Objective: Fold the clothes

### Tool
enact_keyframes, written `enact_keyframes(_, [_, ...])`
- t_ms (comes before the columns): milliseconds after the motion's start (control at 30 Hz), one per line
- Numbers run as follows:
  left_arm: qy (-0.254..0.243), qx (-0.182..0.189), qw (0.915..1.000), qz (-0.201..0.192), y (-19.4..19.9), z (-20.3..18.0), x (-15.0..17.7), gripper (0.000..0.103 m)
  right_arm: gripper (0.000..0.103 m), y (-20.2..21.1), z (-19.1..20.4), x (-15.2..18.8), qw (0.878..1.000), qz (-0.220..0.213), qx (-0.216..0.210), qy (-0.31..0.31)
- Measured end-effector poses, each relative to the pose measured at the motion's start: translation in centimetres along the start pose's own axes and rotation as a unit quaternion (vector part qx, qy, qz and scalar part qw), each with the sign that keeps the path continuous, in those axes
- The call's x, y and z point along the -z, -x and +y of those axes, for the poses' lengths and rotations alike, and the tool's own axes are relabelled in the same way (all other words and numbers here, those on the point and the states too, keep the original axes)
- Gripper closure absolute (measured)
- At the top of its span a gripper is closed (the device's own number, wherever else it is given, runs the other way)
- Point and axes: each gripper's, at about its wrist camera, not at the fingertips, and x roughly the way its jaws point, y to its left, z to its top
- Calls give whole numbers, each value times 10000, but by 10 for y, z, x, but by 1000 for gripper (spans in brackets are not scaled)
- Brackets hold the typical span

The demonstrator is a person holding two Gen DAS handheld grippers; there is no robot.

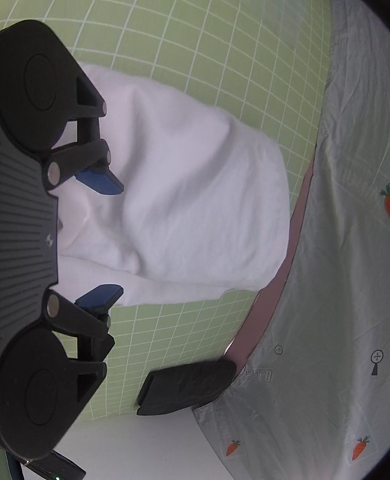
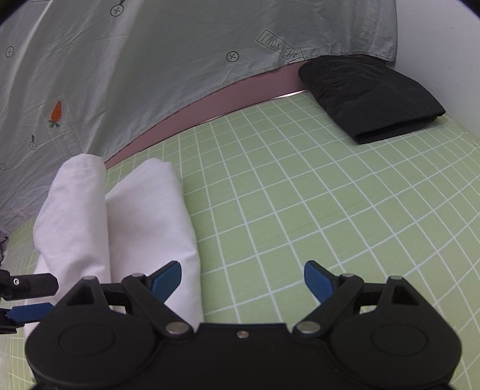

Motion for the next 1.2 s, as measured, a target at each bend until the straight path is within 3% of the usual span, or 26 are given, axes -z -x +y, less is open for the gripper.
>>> enact_keyframes(167, [42, -921, 9957, 41, 2, 55, -15, 36, 18, -21, 45, -5, 9973, 34, -726, -62])
enact_keyframes(300, [266, -995, 9944, 245, -3, 92, -15, 36, 23, -46, 75, -4, 9899, 317, -1353, -272])
enact_keyframes(467, [263, -741, 9963, 344, -6, 106, -14, 33, 23, -79, 96, 6, 9783, 823, -1784, -662])
enact_keyframes(533, [161, -758, 9964, 352, -6, 105, -15, 33, 42, -84, 98, 11, 9715, 988, -1978, -856])
enact_keyframes(567, [119, -753, 9965, 352, -6, 104, -16, 33, 62, -83, 100, 12, 9707, 985, -2009, -875])
enact_keyframes(600, [82, -740, 9966, 349, -6, 103, -17, 33, 75, -82, 101, 14, 9699, 981, -2039, -895])
enact_keyframes(700, [31, -553, 9980, 304, -2, 97, -19, 33, 90, -70, 94, 10, 9625, 857, -2302, -1155])
enact_keyframes(767, [11, -317, 9992, 244, 1, 91, -20, 28, 93, -57, 83, 2, 9563, 706, -2504, -1337])
enact_keyframes(900, [-44, 1, 9998, 188, 3, 77, -21, 27, 94, -28, 57, -18, 9578, 293, -2461, -1455])
enact_keyframes(967, [-167, -23, 9997, 202, -2, 70, -17, 25, 92, -25, 44, -30, 9735, 196, -1913, -1242])
enact_keyframes(1033, [-198, -39, 9992, 332, -12, 67, -14, 25, 78, -37, 33, -38, 9870, 435, -1229, -938])
enact_keyframes(1067, [-182, -37, 9990, 410, -16, 67, -12, 25, 65, -47, 27, -37, 9897, 599, -921, -913])
enact_keyframes(1100, [-172, -35, 9987, 472, -20, 67, -11, 24, 60, -53, 21, -35, 9905, 708, -730, -922])
enact_keyframes(1167, [-178, -36, 9986, 492, -26, 67, -10, 19, 54, -52, 13, -29, 9882, 712, -821, -1083])
enact_keyframes(1200, [-180, -25, 9986, 497, -29, 66, -9, 18, 43, -52, 9, -25, 9868, 714, -866, -1163])
